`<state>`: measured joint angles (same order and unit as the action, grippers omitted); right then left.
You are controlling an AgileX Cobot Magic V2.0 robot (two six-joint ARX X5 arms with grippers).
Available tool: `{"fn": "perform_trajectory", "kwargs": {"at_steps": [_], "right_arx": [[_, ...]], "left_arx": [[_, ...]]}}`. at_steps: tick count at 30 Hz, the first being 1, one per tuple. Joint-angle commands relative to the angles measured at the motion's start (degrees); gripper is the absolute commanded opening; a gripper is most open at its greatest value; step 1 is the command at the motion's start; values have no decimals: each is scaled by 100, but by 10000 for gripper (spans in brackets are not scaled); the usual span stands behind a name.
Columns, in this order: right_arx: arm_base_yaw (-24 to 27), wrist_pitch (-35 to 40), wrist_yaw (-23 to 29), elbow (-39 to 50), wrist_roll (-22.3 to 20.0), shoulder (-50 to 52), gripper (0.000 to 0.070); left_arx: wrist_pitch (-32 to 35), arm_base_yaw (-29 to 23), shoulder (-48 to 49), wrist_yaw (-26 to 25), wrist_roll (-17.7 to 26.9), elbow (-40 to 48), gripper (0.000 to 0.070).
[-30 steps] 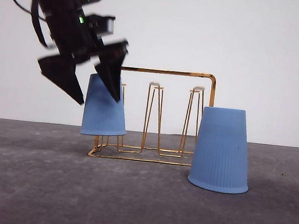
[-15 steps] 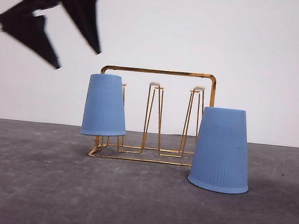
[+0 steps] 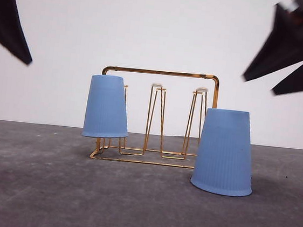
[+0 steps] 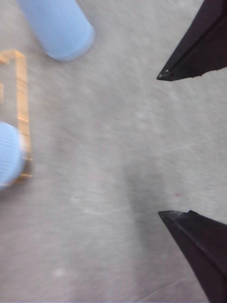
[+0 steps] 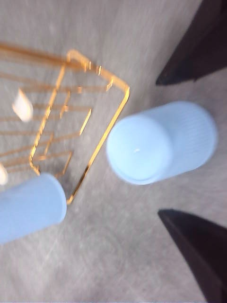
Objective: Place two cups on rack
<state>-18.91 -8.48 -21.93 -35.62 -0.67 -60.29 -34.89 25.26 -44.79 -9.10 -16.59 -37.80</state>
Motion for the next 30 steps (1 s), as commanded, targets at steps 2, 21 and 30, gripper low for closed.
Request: {"fn": "perform_trajectory", "kwargs": {"at_steps": [2, 21, 30], "right_arx": [[-84, 472, -48, -42, 162, -571, 580], [-231, -189, -450, -776, 584, -1602, 266], [-263, -1461, 186, -2562, 197, -1386, 268]], "left_arx": [[19, 22, 26, 17, -68, -39, 502], [23, 22, 56, 31, -93, -39, 502], [19, 22, 56, 28, -88, -39, 502]]}}
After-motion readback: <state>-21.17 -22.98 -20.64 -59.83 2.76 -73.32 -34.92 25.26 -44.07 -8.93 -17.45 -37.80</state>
